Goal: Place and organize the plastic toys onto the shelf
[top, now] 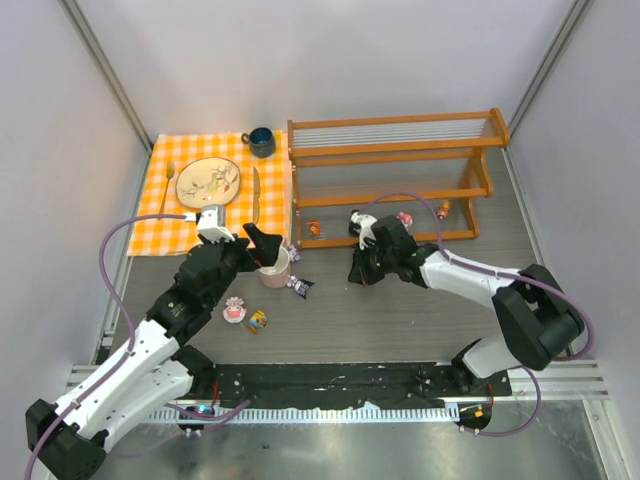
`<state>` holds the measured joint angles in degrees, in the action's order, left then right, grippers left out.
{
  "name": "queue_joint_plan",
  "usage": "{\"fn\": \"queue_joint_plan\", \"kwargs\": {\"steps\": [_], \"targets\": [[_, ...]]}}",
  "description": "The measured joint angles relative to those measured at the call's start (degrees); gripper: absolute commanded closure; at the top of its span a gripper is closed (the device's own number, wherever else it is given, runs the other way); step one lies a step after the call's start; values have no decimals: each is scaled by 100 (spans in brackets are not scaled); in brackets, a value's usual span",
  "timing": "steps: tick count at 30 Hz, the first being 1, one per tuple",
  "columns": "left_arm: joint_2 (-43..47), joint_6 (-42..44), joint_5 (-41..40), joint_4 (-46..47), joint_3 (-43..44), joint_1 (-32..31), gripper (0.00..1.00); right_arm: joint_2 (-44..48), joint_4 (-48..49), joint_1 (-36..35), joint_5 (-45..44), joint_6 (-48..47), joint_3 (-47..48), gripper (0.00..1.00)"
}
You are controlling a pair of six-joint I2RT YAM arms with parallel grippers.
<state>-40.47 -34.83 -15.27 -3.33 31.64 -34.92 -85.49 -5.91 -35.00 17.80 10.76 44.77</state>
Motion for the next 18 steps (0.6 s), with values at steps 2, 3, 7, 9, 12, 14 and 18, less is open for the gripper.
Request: {"fn": "queue_joint_plan", "kwargs": {"steps": [2,3,7,9,12,14,18], "targets": [[37,-131,221,-48,127,0,1,302,-96,-96,-114,127,-251,98],[59,-221,385,-85,188,0,1,448,-151,-122,-146,188,-332,97],[234,-435,765,-372,232,-7,0,1051,-170,-190,-282,459,-516,78],[385,-485,782,-627,232,-7,0,1150,-55,-190,-354,592,-535,61],[557,-505,741,-890,243,-7,0,1078,205,-223,-437,802,-588,45],[632,-507,713,-1005,243,-7,0,925,407,-313,-551,927,-616,38],[675,-527,675,-1143,243,-7,0,557,916,-662,-726,1220,-739,30]]}}
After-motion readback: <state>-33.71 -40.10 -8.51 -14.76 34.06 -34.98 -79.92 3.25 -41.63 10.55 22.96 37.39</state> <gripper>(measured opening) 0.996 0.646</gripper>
